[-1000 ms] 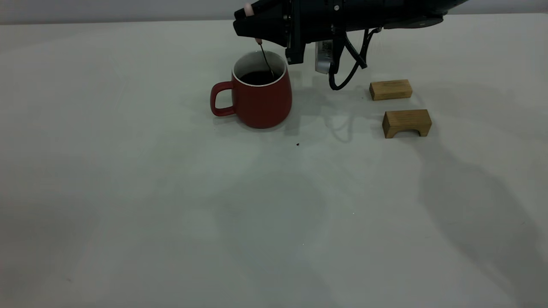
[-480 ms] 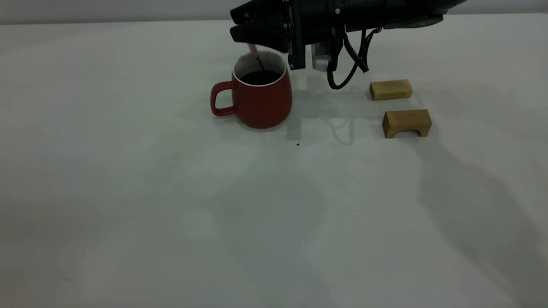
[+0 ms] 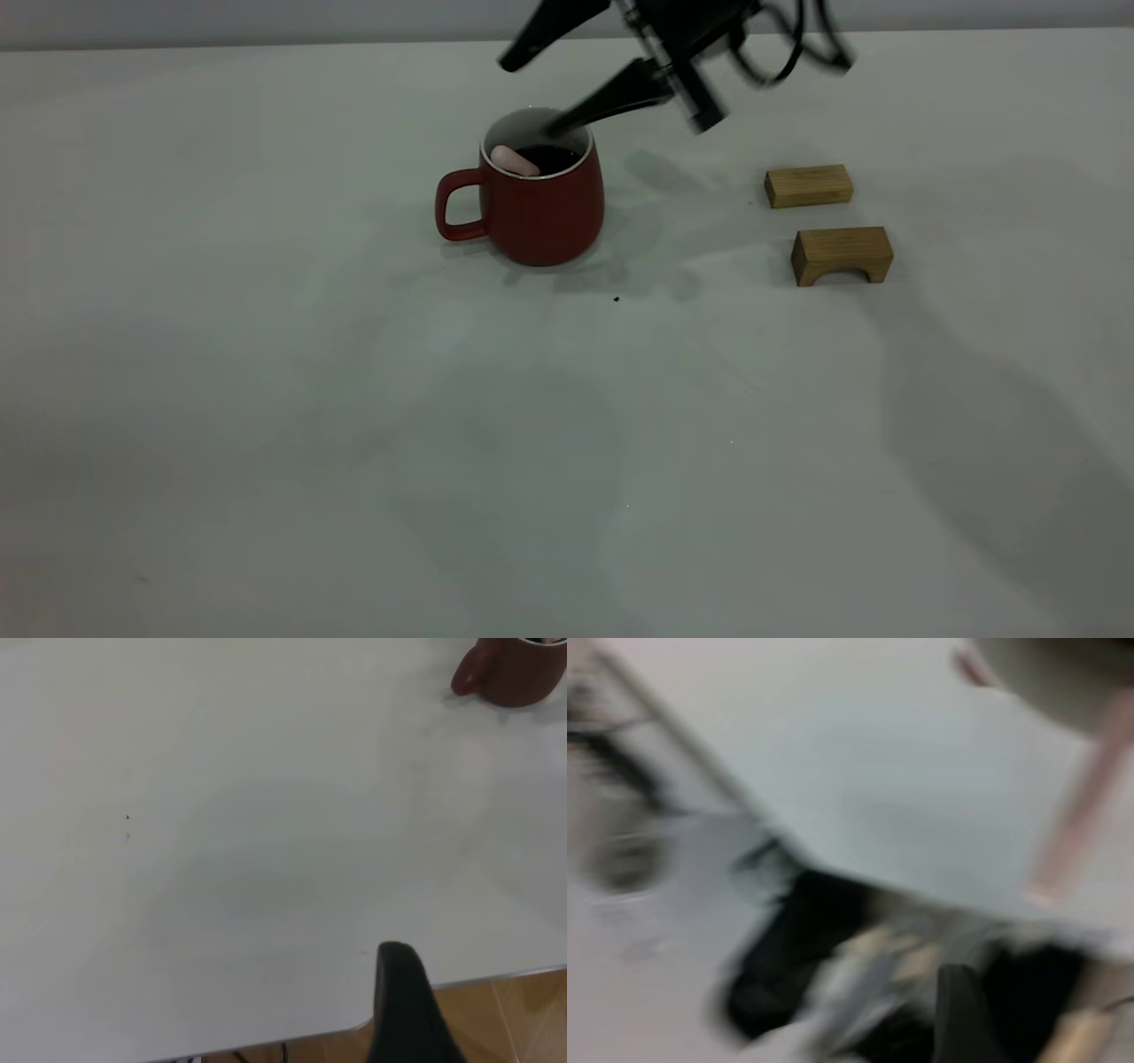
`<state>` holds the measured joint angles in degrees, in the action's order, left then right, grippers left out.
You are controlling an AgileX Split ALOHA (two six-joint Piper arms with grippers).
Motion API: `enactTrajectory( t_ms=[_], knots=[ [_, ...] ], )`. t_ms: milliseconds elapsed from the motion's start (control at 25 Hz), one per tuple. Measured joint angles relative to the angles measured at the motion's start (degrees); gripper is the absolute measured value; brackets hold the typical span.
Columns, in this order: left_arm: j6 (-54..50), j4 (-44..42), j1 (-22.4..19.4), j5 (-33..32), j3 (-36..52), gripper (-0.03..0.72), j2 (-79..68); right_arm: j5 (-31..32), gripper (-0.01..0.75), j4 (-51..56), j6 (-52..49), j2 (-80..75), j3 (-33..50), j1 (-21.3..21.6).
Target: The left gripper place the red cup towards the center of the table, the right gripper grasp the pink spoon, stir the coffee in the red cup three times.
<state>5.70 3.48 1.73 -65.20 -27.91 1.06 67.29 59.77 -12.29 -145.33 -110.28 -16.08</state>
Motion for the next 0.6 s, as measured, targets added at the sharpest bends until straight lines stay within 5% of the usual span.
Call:
enactTrajectory(
  t_ms=[600],
  knots=[
    [0.00, 0.00, 0.00, 0.00, 0.00, 0.502, 0.00, 2.68, 0.302, -63.58, 10.38, 32.09, 1.21, -0.46]
  ],
)
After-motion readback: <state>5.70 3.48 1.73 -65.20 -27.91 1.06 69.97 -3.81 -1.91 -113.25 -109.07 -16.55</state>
